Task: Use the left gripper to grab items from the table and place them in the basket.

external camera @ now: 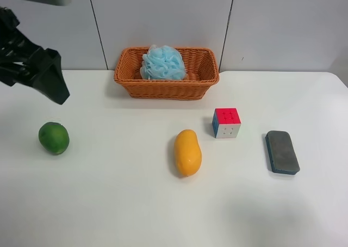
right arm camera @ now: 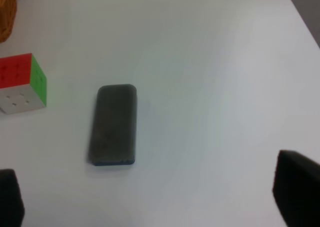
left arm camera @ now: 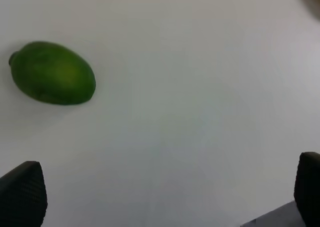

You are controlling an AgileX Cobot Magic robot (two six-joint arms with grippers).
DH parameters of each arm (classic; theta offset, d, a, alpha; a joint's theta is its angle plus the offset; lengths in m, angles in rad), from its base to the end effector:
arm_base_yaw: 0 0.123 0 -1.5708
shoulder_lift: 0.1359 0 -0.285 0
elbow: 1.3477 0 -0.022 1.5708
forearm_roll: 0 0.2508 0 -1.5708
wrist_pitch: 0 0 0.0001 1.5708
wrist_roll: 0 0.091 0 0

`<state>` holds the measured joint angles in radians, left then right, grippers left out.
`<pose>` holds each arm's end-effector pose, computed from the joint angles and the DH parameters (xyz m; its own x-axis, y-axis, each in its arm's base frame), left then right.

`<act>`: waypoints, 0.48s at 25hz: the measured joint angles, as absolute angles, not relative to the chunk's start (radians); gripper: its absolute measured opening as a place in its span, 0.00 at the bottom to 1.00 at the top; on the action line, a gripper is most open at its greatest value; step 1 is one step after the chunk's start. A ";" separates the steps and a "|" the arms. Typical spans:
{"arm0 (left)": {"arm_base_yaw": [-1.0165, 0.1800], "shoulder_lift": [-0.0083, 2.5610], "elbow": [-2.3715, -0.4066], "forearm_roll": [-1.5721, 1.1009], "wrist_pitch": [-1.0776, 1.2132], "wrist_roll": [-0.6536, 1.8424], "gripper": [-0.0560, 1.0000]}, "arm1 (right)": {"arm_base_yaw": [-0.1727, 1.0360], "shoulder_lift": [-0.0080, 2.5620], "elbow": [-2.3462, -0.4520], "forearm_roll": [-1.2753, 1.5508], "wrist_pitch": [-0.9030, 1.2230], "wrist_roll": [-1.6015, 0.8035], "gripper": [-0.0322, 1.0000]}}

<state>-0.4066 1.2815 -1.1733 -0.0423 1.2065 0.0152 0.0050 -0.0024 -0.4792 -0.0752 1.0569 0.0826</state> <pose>0.2174 -0.0975 0.3357 -0.8647 0.3725 -0.3369 0.4075 0.9124 -0.0372 -0.0028 -0.0060 0.2720 -0.4650 0.0431 -0.8843 0.0741 0.9972 0.0097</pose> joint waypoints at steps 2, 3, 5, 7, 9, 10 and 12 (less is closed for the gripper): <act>-0.407 1.219 -1.114 -0.021 1.206 -0.012 0.99 | 0.005 -0.002 -0.479 -0.075 1.057 0.083 0.99; -0.407 1.191 -1.080 -0.008 1.206 -0.018 0.99 | 0.005 -0.002 -0.479 -0.075 1.057 0.083 0.99; -0.407 1.121 -1.017 0.006 1.202 -0.034 0.99 | 0.005 -0.002 -0.479 -0.075 1.057 0.083 0.99; -0.386 1.049 -0.945 0.007 1.182 -0.057 0.99 | 0.005 -0.002 -0.479 -0.075 1.057 0.083 0.99; -0.345 0.964 -0.872 0.000 1.157 -0.072 0.99 | 0.005 -0.002 -0.479 -0.075 1.057 0.083 0.99; -0.317 0.921 -0.830 0.000 1.145 -0.074 0.99 | 0.005 -0.002 -0.479 -0.075 1.057 0.083 0.99; -0.259 0.838 -0.753 0.000 1.124 -0.069 0.99 | 0.005 -0.002 -0.479 -0.075 1.057 0.083 0.99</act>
